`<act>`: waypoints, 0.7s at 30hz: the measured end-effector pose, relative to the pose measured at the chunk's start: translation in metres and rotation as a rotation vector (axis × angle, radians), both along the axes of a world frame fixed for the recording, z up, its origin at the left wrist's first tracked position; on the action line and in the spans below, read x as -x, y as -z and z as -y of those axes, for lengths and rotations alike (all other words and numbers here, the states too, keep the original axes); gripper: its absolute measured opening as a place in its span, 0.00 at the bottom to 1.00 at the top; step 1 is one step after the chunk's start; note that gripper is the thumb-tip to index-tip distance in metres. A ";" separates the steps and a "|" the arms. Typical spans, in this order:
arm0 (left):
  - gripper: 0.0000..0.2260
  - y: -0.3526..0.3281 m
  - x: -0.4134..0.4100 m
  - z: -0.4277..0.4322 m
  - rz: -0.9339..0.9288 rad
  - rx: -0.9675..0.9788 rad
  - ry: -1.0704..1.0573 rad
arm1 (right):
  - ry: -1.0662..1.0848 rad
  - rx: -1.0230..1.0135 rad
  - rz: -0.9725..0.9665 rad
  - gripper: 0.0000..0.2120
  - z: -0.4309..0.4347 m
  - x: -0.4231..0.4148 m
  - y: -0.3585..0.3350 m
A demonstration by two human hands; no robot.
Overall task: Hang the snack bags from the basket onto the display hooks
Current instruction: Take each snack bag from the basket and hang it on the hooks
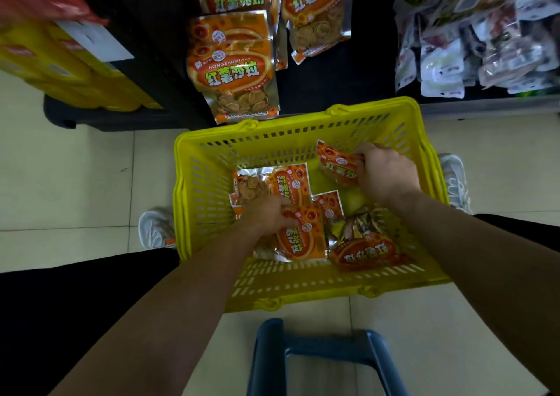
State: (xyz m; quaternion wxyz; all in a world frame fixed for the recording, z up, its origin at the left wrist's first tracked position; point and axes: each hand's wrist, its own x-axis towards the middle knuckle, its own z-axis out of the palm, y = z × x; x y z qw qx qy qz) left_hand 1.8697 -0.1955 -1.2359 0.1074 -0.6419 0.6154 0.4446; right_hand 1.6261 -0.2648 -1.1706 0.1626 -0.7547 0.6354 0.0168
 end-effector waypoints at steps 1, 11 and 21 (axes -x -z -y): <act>0.15 -0.005 0.000 0.000 -0.020 -0.007 -0.023 | -0.005 0.003 0.002 0.08 0.002 0.000 -0.005; 0.12 -0.113 -0.026 0.004 -0.023 0.211 -0.197 | -0.070 0.112 -0.007 0.08 0.006 -0.004 -0.113; 0.13 -0.263 -0.061 0.020 -0.070 0.518 -0.297 | -0.247 0.043 -0.184 0.09 0.000 -0.009 -0.237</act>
